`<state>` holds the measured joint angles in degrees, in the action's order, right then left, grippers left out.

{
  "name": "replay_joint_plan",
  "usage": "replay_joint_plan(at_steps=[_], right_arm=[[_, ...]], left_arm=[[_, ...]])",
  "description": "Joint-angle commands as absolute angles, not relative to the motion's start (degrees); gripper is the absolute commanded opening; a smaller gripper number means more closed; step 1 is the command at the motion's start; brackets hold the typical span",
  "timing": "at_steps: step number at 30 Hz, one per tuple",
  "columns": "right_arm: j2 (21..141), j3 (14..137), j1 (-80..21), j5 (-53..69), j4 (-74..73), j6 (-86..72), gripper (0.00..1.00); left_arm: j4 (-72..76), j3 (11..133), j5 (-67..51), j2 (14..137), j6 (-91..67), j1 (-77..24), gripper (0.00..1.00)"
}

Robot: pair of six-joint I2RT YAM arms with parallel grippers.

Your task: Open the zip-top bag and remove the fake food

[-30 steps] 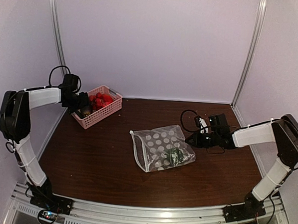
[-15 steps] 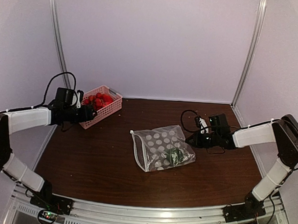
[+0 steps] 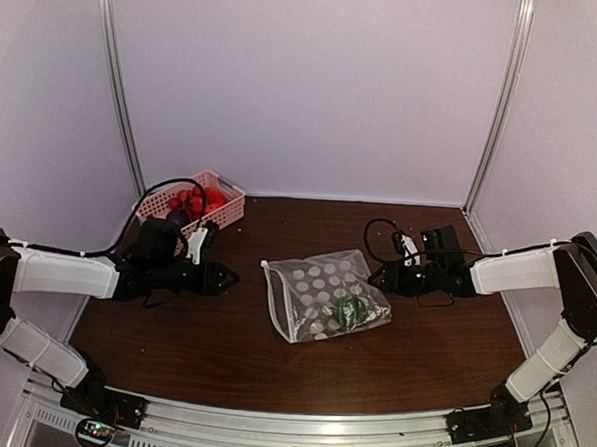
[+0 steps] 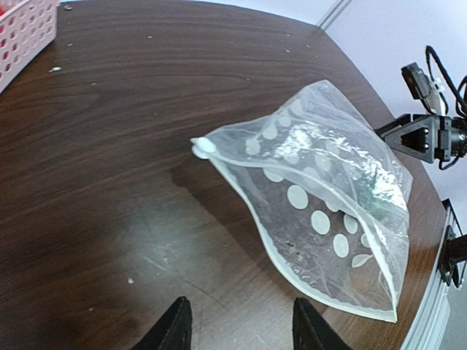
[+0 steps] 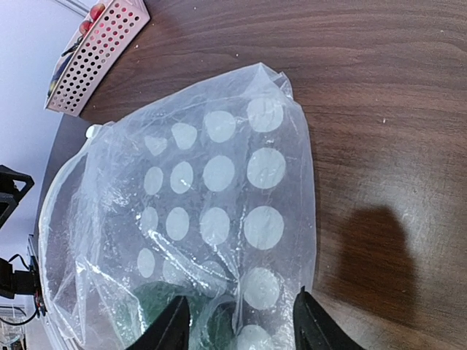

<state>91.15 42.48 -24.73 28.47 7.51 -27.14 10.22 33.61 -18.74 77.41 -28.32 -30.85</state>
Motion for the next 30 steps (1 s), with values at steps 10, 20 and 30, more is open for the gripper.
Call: replay_joint_plan(at_steps=[10,20,30], right_arm=[[84.72,39.63,-24.6,33.1,1.44,-25.46,0.55],[88.03,36.55,-25.37,33.59,5.26,-25.57,0.36],[92.9,36.31,-27.4,32.0,7.22,-24.68,0.23]], left_arm=[[27.34,39.09,-20.39,93.22,-31.83,-41.99,0.37],[31.46,46.27,-21.54,106.15,-33.24,-46.23,0.34],[32.72,54.03,-24.27,115.96,-33.4,-49.96,0.35]])
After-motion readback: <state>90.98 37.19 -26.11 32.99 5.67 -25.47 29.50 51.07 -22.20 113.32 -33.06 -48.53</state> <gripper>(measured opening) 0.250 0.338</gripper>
